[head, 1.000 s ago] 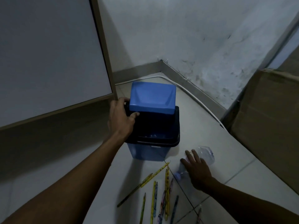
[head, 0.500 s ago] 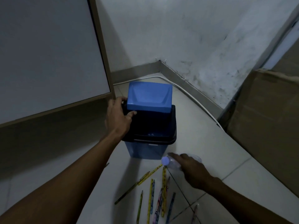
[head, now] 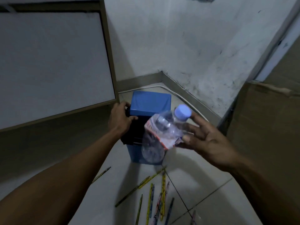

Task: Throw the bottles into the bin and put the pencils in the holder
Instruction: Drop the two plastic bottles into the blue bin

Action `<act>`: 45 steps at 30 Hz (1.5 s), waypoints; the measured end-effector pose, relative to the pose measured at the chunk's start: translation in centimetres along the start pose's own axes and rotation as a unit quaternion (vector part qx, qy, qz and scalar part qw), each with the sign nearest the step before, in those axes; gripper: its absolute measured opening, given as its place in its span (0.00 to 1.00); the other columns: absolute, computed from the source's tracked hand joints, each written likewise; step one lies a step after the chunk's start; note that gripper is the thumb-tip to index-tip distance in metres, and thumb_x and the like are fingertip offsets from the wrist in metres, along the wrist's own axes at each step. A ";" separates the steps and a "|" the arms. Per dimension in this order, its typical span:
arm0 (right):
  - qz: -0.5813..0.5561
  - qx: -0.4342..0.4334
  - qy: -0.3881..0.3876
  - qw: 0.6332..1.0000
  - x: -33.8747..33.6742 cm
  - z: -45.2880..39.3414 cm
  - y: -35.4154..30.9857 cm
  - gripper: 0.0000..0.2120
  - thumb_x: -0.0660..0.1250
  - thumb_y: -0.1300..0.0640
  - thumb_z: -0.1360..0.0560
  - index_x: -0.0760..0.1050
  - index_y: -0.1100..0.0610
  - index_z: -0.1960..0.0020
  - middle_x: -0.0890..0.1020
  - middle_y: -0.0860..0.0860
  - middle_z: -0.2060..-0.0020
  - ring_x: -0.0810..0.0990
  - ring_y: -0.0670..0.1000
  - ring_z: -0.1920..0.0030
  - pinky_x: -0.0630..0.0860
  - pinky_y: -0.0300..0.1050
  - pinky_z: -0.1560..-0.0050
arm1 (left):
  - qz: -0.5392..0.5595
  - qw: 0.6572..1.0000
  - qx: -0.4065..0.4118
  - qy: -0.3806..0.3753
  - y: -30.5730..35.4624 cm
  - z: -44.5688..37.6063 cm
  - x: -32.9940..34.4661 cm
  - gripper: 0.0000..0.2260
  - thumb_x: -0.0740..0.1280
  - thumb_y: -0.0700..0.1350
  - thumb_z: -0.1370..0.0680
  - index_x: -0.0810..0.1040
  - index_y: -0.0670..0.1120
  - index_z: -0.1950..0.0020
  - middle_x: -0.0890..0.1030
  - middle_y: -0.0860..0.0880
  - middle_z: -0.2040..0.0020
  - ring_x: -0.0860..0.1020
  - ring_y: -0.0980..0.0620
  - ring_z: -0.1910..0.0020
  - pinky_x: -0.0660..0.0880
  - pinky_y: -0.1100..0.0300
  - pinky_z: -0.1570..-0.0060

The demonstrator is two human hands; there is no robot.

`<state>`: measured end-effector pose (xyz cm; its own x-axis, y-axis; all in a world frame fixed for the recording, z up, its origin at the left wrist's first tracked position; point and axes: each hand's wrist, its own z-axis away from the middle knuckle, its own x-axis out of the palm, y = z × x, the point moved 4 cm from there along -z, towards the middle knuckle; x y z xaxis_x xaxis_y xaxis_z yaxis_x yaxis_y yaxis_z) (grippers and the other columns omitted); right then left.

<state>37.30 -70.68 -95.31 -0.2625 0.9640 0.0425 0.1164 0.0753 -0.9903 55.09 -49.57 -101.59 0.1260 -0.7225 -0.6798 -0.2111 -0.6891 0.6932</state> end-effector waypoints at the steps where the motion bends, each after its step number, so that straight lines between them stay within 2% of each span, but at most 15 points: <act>1: 0.004 -0.022 0.020 1.000 -0.1 -0.4 -0.3 0.27 0.74 0.55 0.28 0.72 0.38 0.34 0.82 0.50 0.38 0.81 0.53 0.38 0.78 0.52 0.40 | 0.000 1.000 -0.001 -0.001 0.1 0.0 0.0 0.20 0.78 0.43 0.33 0.75 0.46 0.45 0.75 0.44 0.43 0.76 0.45 0.45 0.77 0.47 0.46; 3: 0.074 -0.053 0.048 0.995 0.0 -1.4 -0.5 0.27 0.70 0.62 0.26 0.69 0.42 0.32 0.82 0.45 0.39 0.80 0.49 0.38 0.77 0.46 0.39 | 0.000 1.000 -0.002 -0.002 0.2 0.1 0.0 0.21 0.78 0.43 0.33 0.75 0.45 0.44 0.75 0.43 0.43 0.76 0.45 0.45 0.76 0.48 0.46; 6: 0.166 -0.063 0.023 0.984 0.9 -3.1 0.0 0.30 0.61 0.75 0.24 0.67 0.51 0.29 0.79 0.40 0.37 0.77 0.44 0.35 0.73 0.39 0.38 | 0.002 1.000 -0.005 0.004 0.1 0.2 0.0 0.21 0.78 0.42 0.34 0.76 0.44 0.44 0.76 0.42 0.44 0.76 0.43 0.46 0.75 0.51 0.48; 10: 0.263 -0.039 -0.023 0.964 1.5 -5.6 2.1 0.28 0.59 0.72 0.25 0.68 0.54 0.29 0.74 0.50 0.31 0.73 0.47 0.31 0.71 0.40 0.34 | 0.004 1.000 0.001 0.004 0.0 0.1 -0.1 0.19 0.77 0.41 0.33 0.76 0.44 0.45 0.76 0.41 0.46 0.76 0.42 0.48 0.75 0.52 0.50; 14: 0.352 0.029 -0.066 0.933 1.4 -7.9 4.9 0.28 0.59 0.73 0.25 0.69 0.55 0.28 0.74 0.47 0.32 0.74 0.43 0.35 0.71 0.33 0.36 | 0.003 1.000 0.015 0.004 -0.2 0.0 -0.1 0.18 0.77 0.42 0.33 0.75 0.46 0.47 0.76 0.43 0.47 0.76 0.44 0.49 0.75 0.51 0.51; 15: 0.374 0.043 -0.078 0.923 1.5 -8.5 5.8 0.28 0.59 0.75 0.25 0.69 0.57 0.29 0.75 0.49 0.33 0.74 0.45 0.35 0.70 0.34 0.35 | 0.001 1.000 0.016 0.003 -0.3 0.1 -0.1 0.18 0.77 0.43 0.33 0.75 0.46 0.47 0.76 0.44 0.47 0.76 0.44 0.49 0.76 0.50 0.50; 18: 0.468 0.057 -0.077 0.878 1.4 -10.1 8.1 0.27 0.65 0.72 0.27 0.73 0.55 0.31 0.78 0.55 0.38 0.77 0.54 0.38 0.74 0.50 0.36 | -0.001 1.000 0.018 0.006 -0.4 0.2 -0.1 0.18 0.76 0.43 0.32 0.74 0.47 0.47 0.75 0.45 0.48 0.76 0.45 0.50 0.77 0.47 0.50; 21: 0.548 0.096 -0.081 0.827 1.6 -11.3 9.7 0.26 0.68 0.65 0.27 0.73 0.47 0.32 0.78 0.55 0.40 0.77 0.57 0.40 0.75 0.54 0.39 | 0.004 1.000 0.016 0.009 -0.6 0.3 0.0 0.18 0.76 0.43 0.31 0.74 0.47 0.45 0.74 0.46 0.47 0.76 0.46 0.48 0.77 0.46 0.49; 23: 0.567 0.113 -0.081 0.812 1.8 -11.5 10.2 0.26 0.67 0.62 0.26 0.71 0.47 0.31 0.77 0.56 0.38 0.77 0.59 0.39 0.75 0.56 0.40 | 0.007 1.000 0.020 0.013 -0.5 0.3 0.0 0.18 0.76 0.43 0.31 0.74 0.47 0.45 0.74 0.46 0.47 0.75 0.47 0.49 0.77 0.47 0.50; 29: 0.572 0.046 0.002 0.819 2.4 -11.0 9.2 0.19 0.63 0.62 0.25 0.75 0.51 0.36 0.77 0.54 0.42 0.77 0.57 0.45 0.78 0.58 0.49 | 0.012 1.000 0.011 0.021 -0.6 0.4 0.1 0.18 0.75 0.44 0.31 0.74 0.47 0.44 0.74 0.47 0.47 0.74 0.51 0.50 0.76 0.53 0.51; 33: 0.570 0.048 -0.028 0.820 3.2 -11.0 9.6 0.13 0.62 0.58 0.23 0.79 0.51 0.41 0.82 0.54 0.47 0.81 0.56 0.49 0.80 0.53 0.55 | 0.017 0.999 0.013 0.024 -0.5 0.7 0.0 0.19 0.75 0.43 0.30 0.74 0.47 0.42 0.72 0.49 0.48 0.72 0.53 0.51 0.73 0.56 0.53; 37: 0.546 0.071 -0.059 0.833 3.7 -10.4 10.0 0.13 0.63 0.55 0.23 0.79 0.50 0.40 0.83 0.52 0.47 0.81 0.54 0.49 0.78 0.48 0.56 | 0.020 0.999 0.017 0.017 -0.5 0.9 -0.1 0.19 0.75 0.44 0.29 0.74 0.47 0.40 0.71 0.49 0.48 0.74 0.50 0.49 0.73 0.56 0.53; 39: 0.564 0.039 -0.028 0.825 3.6 -9.7 9.5 0.13 0.63 0.55 0.23 0.80 0.50 0.41 0.82 0.52 0.47 0.81 0.54 0.49 0.79 0.50 0.56 | 0.028 0.999 0.024 0.003 -0.7 0.9 -0.2 0.22 0.74 0.45 0.28 0.72 0.47 0.36 0.73 0.46 0.44 0.75 0.47 0.45 0.74 0.55 0.49; 42: 0.574 -0.060 0.084 0.813 3.2 -8.4 7.9 0.11 0.66 0.58 0.26 0.80 0.57 0.45 0.79 0.54 0.50 0.79 0.55 0.50 0.77 0.47 0.58 | 0.036 0.998 0.046 -0.014 -0.5 1.1 -0.6 0.27 0.72 0.47 0.26 0.67 0.47 0.29 0.72 0.42 0.40 0.72 0.49 0.45 0.71 0.55 0.48; 45: 0.589 -0.093 0.196 0.778 2.2 -7.9 6.6 0.17 0.71 0.58 0.29 0.77 0.58 0.41 0.75 0.56 0.46 0.75 0.56 0.45 0.76 0.48 0.55 | 0.024 0.998 0.049 -0.041 -0.1 1.1 -0.7 0.26 0.69 0.50 0.24 0.66 0.49 0.28 0.70 0.42 0.39 0.70 0.50 0.44 0.69 0.56 0.46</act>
<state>45.03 -66.11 -100.67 0.4402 0.3933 -0.8071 0.2019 -0.9193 -0.3379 53.94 -48.93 -101.47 0.0341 -0.7444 -0.6669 -0.3091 -0.6424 0.7012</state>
